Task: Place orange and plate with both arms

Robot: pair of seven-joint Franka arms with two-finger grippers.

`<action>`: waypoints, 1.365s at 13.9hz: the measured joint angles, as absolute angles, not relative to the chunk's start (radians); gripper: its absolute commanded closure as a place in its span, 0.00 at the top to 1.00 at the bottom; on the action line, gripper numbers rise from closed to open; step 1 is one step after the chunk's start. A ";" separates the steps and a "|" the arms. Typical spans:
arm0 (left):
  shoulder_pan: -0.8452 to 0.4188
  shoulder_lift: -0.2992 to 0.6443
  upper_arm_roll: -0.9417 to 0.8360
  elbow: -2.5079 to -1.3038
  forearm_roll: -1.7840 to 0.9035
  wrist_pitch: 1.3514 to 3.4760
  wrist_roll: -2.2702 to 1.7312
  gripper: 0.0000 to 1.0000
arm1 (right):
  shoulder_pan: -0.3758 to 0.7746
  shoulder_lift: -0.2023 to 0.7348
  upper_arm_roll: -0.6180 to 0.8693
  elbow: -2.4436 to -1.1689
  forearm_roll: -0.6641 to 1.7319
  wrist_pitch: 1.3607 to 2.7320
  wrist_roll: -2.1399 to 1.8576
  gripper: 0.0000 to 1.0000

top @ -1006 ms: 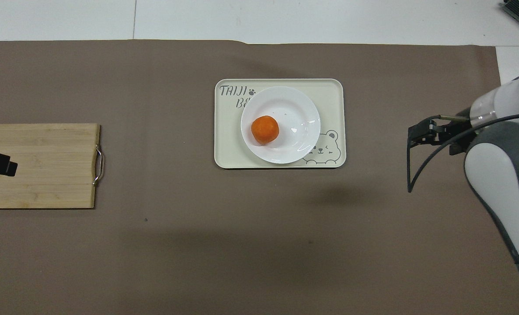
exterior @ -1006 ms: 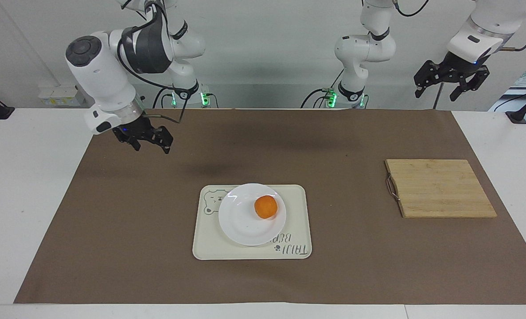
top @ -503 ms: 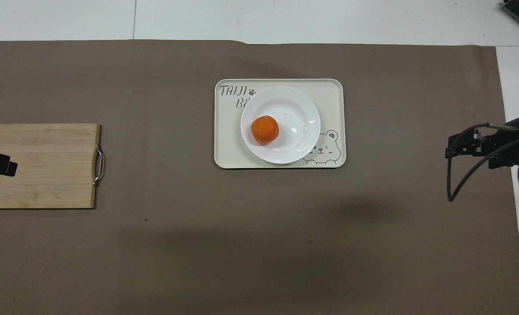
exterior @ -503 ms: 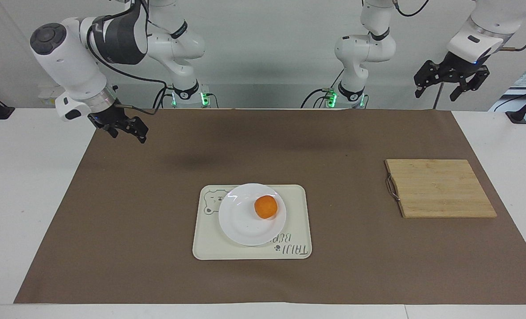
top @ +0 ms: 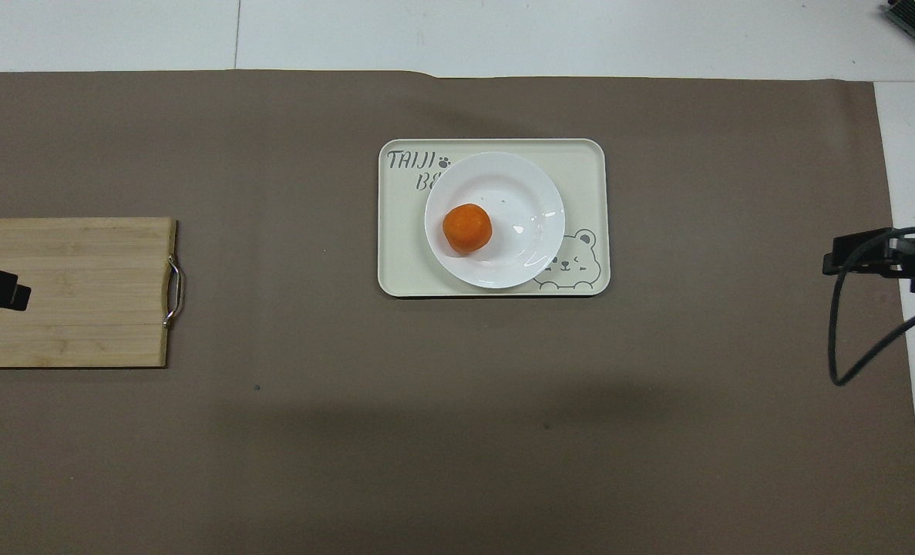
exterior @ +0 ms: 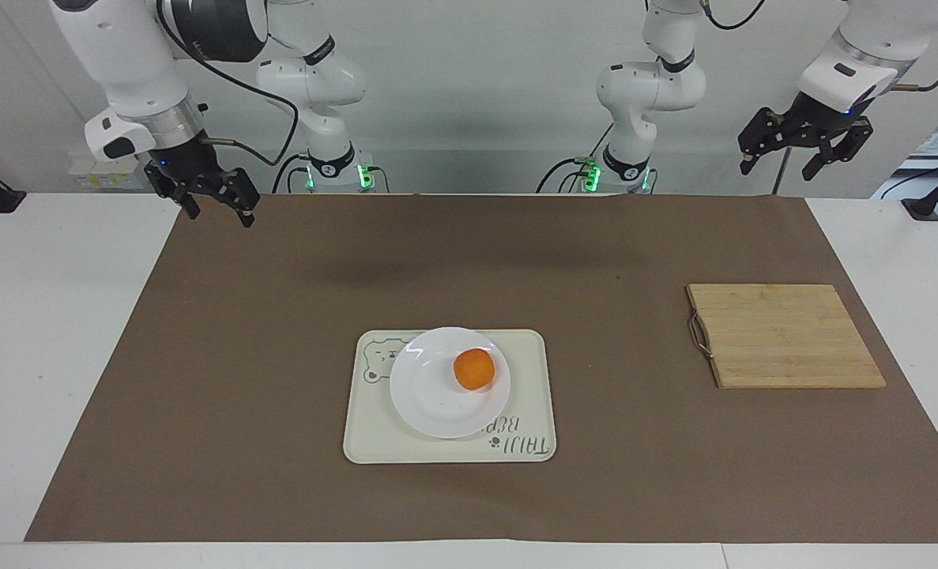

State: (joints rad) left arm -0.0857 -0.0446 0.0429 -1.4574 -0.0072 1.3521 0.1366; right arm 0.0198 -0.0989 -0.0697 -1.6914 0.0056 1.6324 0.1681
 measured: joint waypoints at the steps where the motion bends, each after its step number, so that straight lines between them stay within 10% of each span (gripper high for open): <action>1: -0.086 -0.045 0.043 -1.457 -0.007 1.352 0.137 1.00 | 0.019 -0.099 -0.071 -1.667 0.005 1.607 0.163 1.00; 19: -0.086 -0.045 0.043 -1.457 -0.007 1.352 0.137 1.00 | 0.019 -0.102 -0.071 -1.585 -0.036 1.514 0.069 1.00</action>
